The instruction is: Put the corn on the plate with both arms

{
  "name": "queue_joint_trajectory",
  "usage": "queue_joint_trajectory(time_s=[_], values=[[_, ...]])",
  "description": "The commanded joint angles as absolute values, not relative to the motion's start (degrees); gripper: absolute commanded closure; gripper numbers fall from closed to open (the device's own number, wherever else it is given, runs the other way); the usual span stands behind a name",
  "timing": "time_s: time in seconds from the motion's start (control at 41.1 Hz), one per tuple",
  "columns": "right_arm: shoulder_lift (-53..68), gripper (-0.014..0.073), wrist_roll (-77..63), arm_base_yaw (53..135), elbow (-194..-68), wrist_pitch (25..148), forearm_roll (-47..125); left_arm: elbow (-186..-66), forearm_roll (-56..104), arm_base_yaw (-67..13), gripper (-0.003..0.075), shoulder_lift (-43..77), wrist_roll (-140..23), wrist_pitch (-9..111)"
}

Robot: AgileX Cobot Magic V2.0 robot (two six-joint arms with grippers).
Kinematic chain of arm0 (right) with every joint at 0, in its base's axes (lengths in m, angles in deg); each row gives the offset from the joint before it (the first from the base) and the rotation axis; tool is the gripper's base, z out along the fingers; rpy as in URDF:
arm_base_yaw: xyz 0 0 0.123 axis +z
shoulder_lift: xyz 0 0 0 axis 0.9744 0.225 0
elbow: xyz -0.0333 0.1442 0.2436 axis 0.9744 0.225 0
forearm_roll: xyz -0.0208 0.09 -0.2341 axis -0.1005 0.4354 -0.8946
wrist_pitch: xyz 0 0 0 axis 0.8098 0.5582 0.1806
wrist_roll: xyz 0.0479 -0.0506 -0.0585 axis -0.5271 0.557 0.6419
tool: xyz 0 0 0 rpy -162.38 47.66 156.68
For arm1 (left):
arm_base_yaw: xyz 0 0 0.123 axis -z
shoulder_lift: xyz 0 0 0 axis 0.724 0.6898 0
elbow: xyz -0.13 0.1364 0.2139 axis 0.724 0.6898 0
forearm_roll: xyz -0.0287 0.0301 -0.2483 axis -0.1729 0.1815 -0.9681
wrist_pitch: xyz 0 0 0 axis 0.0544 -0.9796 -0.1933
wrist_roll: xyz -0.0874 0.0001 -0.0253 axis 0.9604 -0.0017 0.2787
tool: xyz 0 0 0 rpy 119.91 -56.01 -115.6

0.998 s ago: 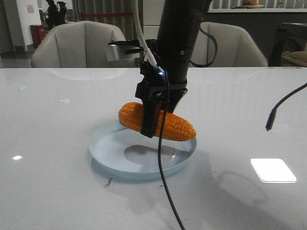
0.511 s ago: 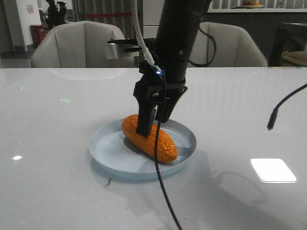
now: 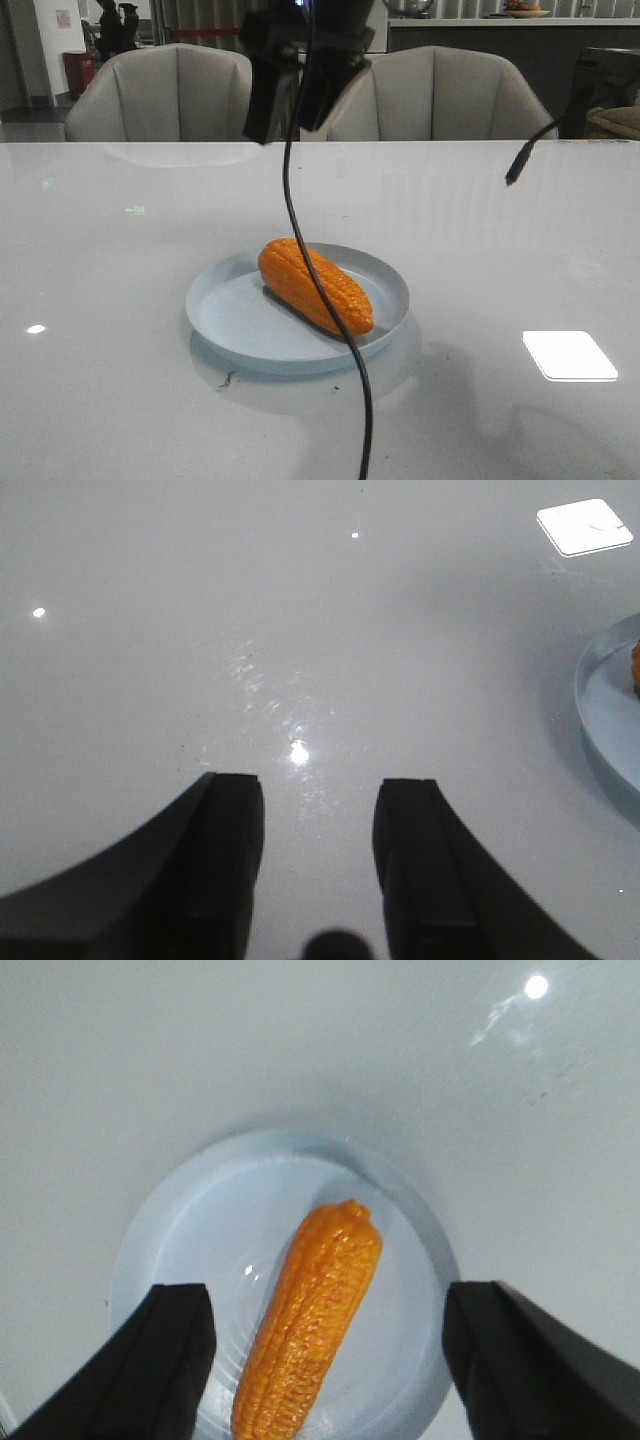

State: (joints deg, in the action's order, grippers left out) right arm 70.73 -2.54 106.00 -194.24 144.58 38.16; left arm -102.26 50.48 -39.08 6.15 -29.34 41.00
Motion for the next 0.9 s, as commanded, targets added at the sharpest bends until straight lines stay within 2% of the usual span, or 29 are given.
queue_joint_trajectory(time_s=[0.0, 0.17, 0.535, 0.706, 0.876], values=[[64.8, 0.0012, -8.2, 104.1, -200.0, 150.1, 39.3, -103.9, 50.2, -39.1, 0.0372, 5.6, -28.7, 46.7], [59.9, 0.0013, -15.3, 99.4, -203.1, 150.1, 39.3, -103.9, 50.2, -39.1, 0.0372, 5.6, -28.7, 48.2], [43.3, 0.0013, -14.1, 89.7, -202.2, 150.1, 36.2, -103.9, 49.9, -39.1, 0.0372, 5.6, -28.7, 48.2], [33.4, 0.0013, -14.1, 87.5, -192.6, 149.0, 30.3, -103.9, 49.9, -39.1, 0.0372, 5.6, -28.7, 48.2], [20.8, 0.0013, -14.6, 85.6, -173.7, 140.2, 29.4, -103.9, 49.9, -39.1, 0.0372, 5.6, -28.7, 48.2]])
